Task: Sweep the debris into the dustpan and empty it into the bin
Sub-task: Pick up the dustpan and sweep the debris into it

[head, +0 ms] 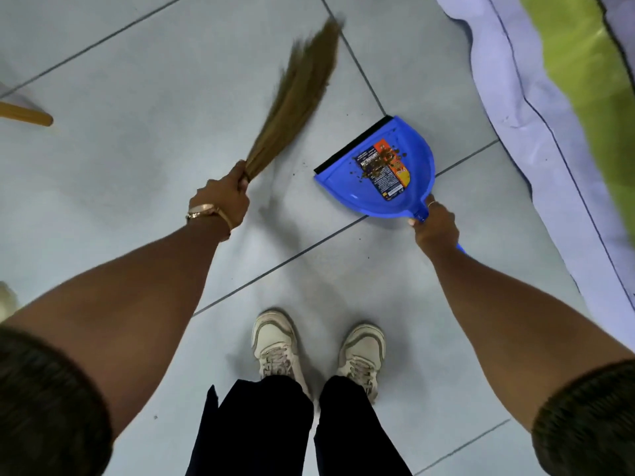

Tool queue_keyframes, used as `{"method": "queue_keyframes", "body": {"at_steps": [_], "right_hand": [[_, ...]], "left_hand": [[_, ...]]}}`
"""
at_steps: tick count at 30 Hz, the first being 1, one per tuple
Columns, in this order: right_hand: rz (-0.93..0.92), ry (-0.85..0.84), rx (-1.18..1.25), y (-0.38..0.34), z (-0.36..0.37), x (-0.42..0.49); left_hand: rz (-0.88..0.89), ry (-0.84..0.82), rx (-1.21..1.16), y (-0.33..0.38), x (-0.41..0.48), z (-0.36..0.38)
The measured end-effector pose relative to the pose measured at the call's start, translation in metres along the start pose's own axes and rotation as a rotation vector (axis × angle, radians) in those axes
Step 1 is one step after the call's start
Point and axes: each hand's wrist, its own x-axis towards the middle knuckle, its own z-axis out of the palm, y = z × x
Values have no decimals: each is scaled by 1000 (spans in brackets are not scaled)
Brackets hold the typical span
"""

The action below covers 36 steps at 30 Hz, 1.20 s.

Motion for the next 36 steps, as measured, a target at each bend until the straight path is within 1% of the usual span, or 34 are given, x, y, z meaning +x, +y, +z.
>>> {"method": "queue_keyframes", "body": {"at_steps": [4, 5, 7, 12, 16, 18, 20, 22, 27, 30, 33, 36], "right_hand": [[-52, 0, -32, -10, -14, 9], [-59, -3, -39, -11, -17, 8], [-65, -15, -56, -10, -21, 1], [-104, -62, -171, -4, -9, -33], [-117, -100, -245, 2, 0, -56], [-135, -104, -283, 4, 3, -62], [-151, -97, -306, 4, 4, -62], [-163, -93, -324, 1, 6, -60], [-201, -82, -303, -12, 15, -53], [-206, -83, -263, -20, 18, -50], [-146, -105, -161, -23, 19, -57], [-81, -127, -3, -21, 19, -73]], "left_hand": [[177, -38, 158, -8, -27, -10], [219, -53, 181, -12, -40, -11], [246, -65, 165, -22, -72, -13], [110, 27, -42, -44, -157, -20], [-126, 129, -160, -65, -199, -13], [-232, 101, -121, -76, -211, -3], [-289, 27, -49, -81, -218, 9], [-279, -12, -20, -78, -220, 20], [-152, -59, 37, -44, -207, 24], [-75, -104, 61, -21, -225, 19], [-74, -100, 56, -6, -267, -1], [-108, -86, 21, 6, -304, -36]]}}
